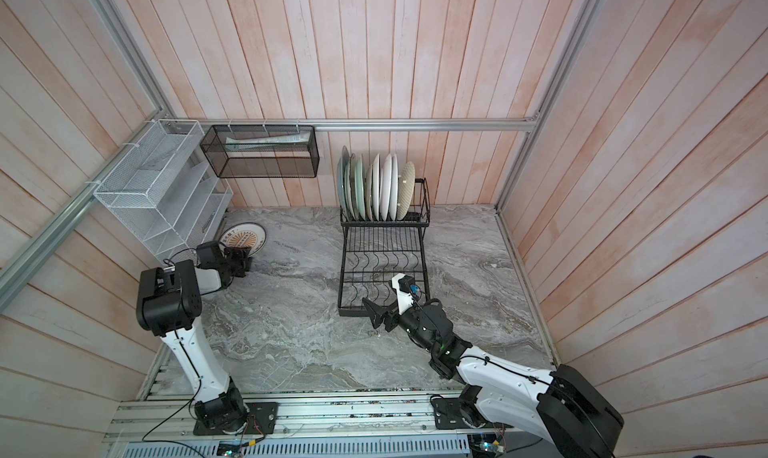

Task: Load the plates into the dish rack
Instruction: 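Pinch the sunburst plate's rim with the left gripper and tilt it up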

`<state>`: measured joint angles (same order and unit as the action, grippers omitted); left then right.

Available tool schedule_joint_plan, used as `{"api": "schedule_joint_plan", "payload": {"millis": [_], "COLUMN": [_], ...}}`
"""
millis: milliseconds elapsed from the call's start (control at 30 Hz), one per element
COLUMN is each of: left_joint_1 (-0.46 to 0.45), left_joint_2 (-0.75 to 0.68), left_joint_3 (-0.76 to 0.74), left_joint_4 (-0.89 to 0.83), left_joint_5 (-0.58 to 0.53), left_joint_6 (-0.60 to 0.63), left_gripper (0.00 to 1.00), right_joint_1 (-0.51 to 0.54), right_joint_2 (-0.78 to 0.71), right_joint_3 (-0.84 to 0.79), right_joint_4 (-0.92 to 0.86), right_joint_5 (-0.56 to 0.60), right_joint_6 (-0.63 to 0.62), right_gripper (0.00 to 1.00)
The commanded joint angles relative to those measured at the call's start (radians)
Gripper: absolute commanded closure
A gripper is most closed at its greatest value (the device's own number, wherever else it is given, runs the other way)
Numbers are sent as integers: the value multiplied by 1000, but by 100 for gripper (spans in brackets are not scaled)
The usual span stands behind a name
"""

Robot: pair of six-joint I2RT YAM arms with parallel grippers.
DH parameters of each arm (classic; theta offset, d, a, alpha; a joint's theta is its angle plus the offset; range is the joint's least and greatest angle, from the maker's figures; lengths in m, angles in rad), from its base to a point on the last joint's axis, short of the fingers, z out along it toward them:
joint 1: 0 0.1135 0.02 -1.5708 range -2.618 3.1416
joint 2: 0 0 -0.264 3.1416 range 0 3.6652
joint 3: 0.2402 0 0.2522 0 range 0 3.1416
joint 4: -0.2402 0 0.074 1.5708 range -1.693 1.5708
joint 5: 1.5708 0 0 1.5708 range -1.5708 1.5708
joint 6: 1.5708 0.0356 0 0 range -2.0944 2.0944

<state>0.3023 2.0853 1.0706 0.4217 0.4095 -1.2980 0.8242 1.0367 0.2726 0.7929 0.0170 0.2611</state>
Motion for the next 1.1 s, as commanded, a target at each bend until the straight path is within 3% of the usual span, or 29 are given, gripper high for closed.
{"api": "schedule_joint_plan", "payload": {"millis": [0, 300, 700, 833, 967, 1067], "left_joint_1": [2, -5, -19, -20, -23, -42], "left_joint_2": [13, -5, 35, 54, 58, 9], "left_joint_3": [8, -19, 34, 28, -2, -50], "left_joint_4": [-120, -140, -164, -142, -41, 27], "left_joint_5": [-88, -180, -216, -216, -188, -167], "left_joint_6": [-43, -95, -168, -187, -175, -132], "left_gripper": [59, 63, 68, 79, 98, 100], "right_joint_1": [7, 6, 6, 7, 6, 7], "right_joint_2": [-19, -40, -40, -41, -46, -50], "right_joint_3": [-10, -15, -19, -20, -22, -22], "right_joint_4": [14, 8, 9, 9, 11, 10], "right_joint_5": [-6, 1, 1, -4, -5, 0], "right_joint_6": [7, 9, 5, 3, 1, -4], "right_gripper": [2, 2, 2, 2, 2, 2]}}
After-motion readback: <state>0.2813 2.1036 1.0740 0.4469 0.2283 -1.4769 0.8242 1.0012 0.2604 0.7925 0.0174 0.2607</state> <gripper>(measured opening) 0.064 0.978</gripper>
